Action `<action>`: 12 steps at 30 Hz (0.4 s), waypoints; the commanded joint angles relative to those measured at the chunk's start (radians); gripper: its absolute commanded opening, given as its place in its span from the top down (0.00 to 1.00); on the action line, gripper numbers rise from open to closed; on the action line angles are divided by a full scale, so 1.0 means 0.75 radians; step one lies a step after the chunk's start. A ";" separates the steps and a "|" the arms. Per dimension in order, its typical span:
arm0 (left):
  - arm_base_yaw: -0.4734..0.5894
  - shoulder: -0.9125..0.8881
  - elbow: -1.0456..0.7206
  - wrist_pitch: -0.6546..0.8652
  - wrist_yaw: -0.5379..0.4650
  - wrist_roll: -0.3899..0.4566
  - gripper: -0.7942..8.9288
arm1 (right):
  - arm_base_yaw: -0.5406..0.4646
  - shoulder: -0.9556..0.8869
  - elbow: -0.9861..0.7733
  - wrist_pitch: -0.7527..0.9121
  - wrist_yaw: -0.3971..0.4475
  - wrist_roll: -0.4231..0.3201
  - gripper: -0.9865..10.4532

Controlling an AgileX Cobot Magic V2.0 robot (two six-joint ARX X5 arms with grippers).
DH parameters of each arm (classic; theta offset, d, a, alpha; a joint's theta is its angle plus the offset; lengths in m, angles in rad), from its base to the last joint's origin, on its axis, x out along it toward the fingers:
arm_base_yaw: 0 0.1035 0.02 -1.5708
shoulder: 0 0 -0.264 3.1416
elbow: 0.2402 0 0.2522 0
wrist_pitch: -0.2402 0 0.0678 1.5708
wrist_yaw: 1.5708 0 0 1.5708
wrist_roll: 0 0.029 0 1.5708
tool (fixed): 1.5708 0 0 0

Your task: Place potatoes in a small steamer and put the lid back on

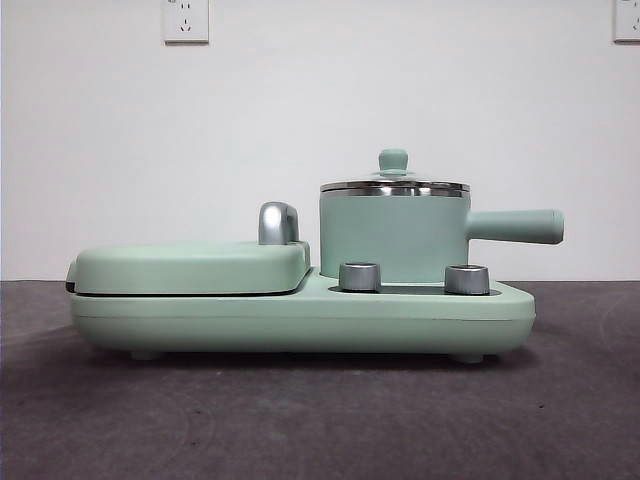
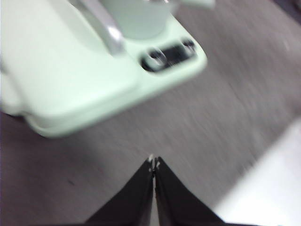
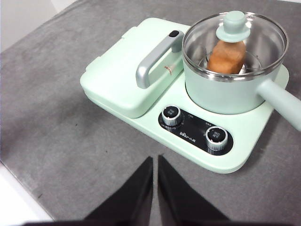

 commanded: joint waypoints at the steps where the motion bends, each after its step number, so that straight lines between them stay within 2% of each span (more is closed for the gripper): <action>1: 0.159 -0.080 -0.056 0.075 -0.002 0.171 0.91 | 0.009 0.006 0.009 0.018 -0.002 -0.007 0.90; 5: 0.406 -0.273 -0.299 0.337 -0.002 0.412 0.91 | 0.009 0.007 0.009 0.018 -0.002 -0.007 0.90; 6: 0.460 -0.328 -0.377 0.410 -0.002 0.435 0.91 | 0.009 0.007 0.009 0.018 -0.002 -0.007 0.90; 7: 0.503 -0.376 -0.445 0.468 -0.002 0.420 0.91 | 0.009 0.007 0.009 0.018 -0.003 -0.007 0.90; 12: 0.654 -0.628 -0.779 0.699 -0.043 0.198 0.91 | 0.008 0.007 0.009 0.018 -0.002 -0.007 0.90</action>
